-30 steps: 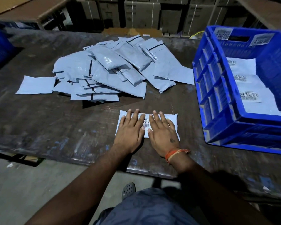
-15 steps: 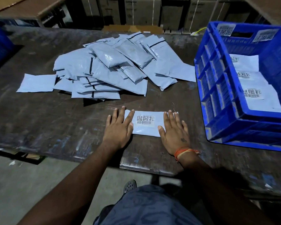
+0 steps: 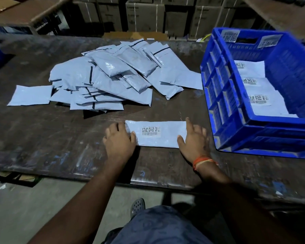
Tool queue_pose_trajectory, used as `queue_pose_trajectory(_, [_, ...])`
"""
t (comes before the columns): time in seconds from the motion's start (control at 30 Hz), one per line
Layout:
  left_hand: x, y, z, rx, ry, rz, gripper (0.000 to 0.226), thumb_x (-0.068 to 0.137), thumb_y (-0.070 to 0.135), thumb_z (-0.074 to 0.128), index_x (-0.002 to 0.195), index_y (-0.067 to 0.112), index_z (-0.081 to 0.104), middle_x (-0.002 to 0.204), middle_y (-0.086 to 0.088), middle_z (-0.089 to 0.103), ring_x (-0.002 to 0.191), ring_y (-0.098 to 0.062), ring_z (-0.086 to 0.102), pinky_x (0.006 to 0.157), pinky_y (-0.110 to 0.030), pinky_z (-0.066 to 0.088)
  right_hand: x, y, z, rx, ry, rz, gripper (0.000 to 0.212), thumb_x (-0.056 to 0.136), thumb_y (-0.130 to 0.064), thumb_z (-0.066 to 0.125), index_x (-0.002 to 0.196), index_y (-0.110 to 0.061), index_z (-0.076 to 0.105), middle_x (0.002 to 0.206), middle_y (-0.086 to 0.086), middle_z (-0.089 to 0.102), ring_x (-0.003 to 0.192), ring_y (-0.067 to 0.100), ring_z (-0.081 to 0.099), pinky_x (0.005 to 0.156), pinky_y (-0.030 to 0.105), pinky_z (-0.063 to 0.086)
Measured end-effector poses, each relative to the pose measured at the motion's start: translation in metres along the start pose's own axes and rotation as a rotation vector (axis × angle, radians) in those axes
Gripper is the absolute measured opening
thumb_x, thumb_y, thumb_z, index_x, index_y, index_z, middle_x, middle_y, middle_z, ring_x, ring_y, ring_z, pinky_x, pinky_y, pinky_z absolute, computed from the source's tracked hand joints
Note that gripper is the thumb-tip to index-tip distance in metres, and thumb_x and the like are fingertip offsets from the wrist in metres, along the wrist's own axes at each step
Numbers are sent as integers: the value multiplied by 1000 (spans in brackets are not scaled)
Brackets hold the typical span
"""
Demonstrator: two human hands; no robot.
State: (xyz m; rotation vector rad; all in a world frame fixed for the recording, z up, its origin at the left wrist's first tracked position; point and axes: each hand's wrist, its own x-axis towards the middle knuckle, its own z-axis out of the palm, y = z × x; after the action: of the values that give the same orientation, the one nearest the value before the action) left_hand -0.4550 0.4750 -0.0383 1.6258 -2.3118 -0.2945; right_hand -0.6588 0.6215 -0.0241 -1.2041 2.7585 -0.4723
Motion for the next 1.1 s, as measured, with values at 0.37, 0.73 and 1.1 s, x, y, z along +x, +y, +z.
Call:
queue_pose_trajectory(0.37, [13, 7, -2, -443, -128, -142, 38, 80, 3, 63, 113, 23, 65, 101, -11, 68, 85, -27, 62, 73, -29, 50, 12, 4, 9, 446, -23, 18, 53, 76, -7, 58, 121, -33, 56, 79, -14, 58, 94, 24, 58, 89, 33, 48])
queue_pose_trajectory(0.73, [0, 26, -65, -1249, -110, -401, 25, 93, -13, 51, 87, 3, 69, 69, -14, 58, 35, -13, 42, 42, -17, 36, 24, -13, -26, 1203, -256, 194, 36, 71, 15, 59, 80, -14, 77, 85, 8, 71, 74, 27, 50, 67, 31, 41])
queue_pose_trajectory(1.1, [79, 103, -157, -1109, -143, -29, 22, 88, 0, 62, 97, 12, 78, 67, -8, 66, 51, -16, 53, 53, -22, 47, 54, -21, -187, 956, 241, -68, 7, 86, -18, 74, 86, -12, 77, 68, -3, 67, 57, 8, 55, 48, 22, 46])
